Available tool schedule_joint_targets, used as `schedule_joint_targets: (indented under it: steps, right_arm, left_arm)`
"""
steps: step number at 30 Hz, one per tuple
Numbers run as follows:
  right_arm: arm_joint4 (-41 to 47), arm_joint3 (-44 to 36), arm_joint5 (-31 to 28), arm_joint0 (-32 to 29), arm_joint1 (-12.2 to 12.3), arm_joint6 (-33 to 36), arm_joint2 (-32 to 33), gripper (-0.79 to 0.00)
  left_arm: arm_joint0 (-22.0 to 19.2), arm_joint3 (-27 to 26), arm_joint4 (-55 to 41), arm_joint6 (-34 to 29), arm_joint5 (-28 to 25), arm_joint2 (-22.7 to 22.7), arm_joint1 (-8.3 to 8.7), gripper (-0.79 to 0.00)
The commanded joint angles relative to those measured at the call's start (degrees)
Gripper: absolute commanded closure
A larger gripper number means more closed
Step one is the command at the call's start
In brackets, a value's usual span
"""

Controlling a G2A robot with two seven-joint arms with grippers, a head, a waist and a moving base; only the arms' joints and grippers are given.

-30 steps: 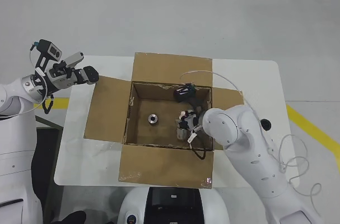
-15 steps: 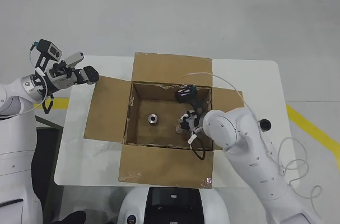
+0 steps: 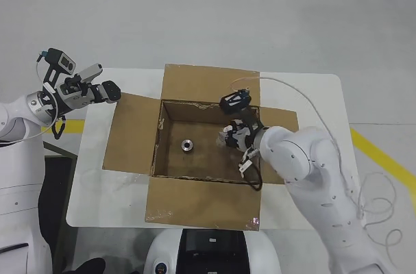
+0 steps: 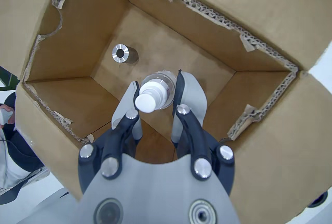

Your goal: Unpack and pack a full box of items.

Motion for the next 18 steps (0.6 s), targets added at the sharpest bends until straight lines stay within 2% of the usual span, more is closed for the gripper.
schedule_joint_targets:
  steps: [1, 18]
  right_arm:
    - [-0.15, -0.1, -0.55, -0.05, 0.13, 0.12, 0.44, 0.0]
    - [-1.42, 5.15, -2.09, -2.83, 0.08, -4.78, -3.29, 0.0]
  left_arm:
    - [0.0, 0.0, 0.0, 0.0, 0.0, 0.0, 0.0, -0.785]
    - [0.0, 0.0, 0.0, 0.0, 0.0, 0.0, 0.0, -0.785]
